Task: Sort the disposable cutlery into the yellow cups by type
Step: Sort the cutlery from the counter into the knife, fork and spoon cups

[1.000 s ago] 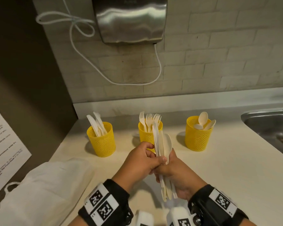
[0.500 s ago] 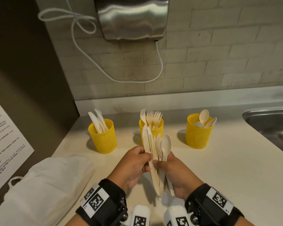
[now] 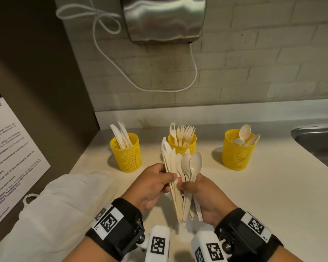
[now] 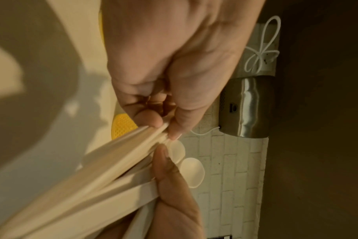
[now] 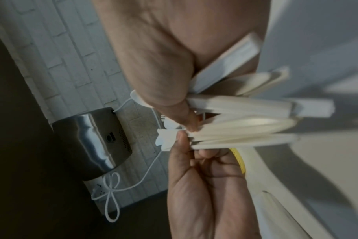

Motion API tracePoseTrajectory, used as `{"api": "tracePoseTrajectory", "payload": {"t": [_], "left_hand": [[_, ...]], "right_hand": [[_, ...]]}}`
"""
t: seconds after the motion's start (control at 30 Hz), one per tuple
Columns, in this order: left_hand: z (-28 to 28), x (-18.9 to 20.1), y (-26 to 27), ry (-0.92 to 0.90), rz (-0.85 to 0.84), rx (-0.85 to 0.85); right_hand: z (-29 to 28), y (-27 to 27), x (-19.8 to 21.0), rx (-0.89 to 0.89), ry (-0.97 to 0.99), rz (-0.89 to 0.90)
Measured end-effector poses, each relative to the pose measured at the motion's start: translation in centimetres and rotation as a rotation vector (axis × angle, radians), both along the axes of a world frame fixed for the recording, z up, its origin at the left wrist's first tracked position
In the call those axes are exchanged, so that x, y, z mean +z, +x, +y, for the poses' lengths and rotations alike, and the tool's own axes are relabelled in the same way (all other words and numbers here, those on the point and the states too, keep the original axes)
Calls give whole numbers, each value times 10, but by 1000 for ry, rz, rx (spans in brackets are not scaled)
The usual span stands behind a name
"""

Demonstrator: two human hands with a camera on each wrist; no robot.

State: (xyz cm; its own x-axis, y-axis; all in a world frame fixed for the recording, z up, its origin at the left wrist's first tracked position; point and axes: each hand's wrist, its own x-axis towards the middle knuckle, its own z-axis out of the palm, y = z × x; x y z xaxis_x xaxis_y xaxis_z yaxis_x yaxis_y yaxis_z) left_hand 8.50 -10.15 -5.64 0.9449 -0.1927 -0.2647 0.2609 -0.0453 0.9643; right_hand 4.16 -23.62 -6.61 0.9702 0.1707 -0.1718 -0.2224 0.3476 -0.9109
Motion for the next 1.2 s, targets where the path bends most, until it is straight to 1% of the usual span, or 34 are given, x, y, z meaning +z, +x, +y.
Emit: {"api": "tracePoseTrajectory", "payload": {"t": [0.1,0.2,0.27,0.37,0.4,0.47,0.53,0.67,0.73,0.8,0.87,0.9,0.97,1.03,1.07,1.1,1.13,1.17,1.2], "left_hand": [[4,3,1,-16,-9,0],[14,14,6,-9,-67,52],[31,32,19,5,-206,161],[68,66,44,36,-459,393],[79,75,51,70,-533,457],[96,86,67,211,-629,558],[102,83,84,332,-622,589],[99,50,112,418,-434,511],[96,38,115,523,-389,476],[93,33,118,658,-384,410],[92,37,117,695,-359,356],[92,42,113,695,-351,364],[94,50,106,662,-417,469],[87,58,88,637,-561,595],[77,62,75,616,-617,615],[64,63,61,595,-632,581],[49,61,50,559,-598,487],[32,58,37,505,-510,338],[18,52,27,433,-403,150]], "right_hand": [[3,2,1,-25,70,24],[2,8,-2,-148,140,110],[-3,10,-2,-208,160,131],[-12,10,0,-234,190,116],[-14,10,-1,-243,195,111],[-18,10,-1,-248,206,100],[-21,9,-1,-245,219,93],[-25,7,-6,-261,149,94],[-27,6,-7,-262,138,95],[-27,5,-6,-262,138,94],[-27,3,-4,-258,148,88],[-26,3,-4,-256,151,87],[-25,2,-2,-243,146,95],[-23,1,1,-212,148,113],[-22,0,3,-188,152,125],[-21,0,4,-162,155,139],[-20,-1,5,-137,156,152],[-19,-1,6,-116,154,159],[-17,-1,7,-99,146,155]]}}
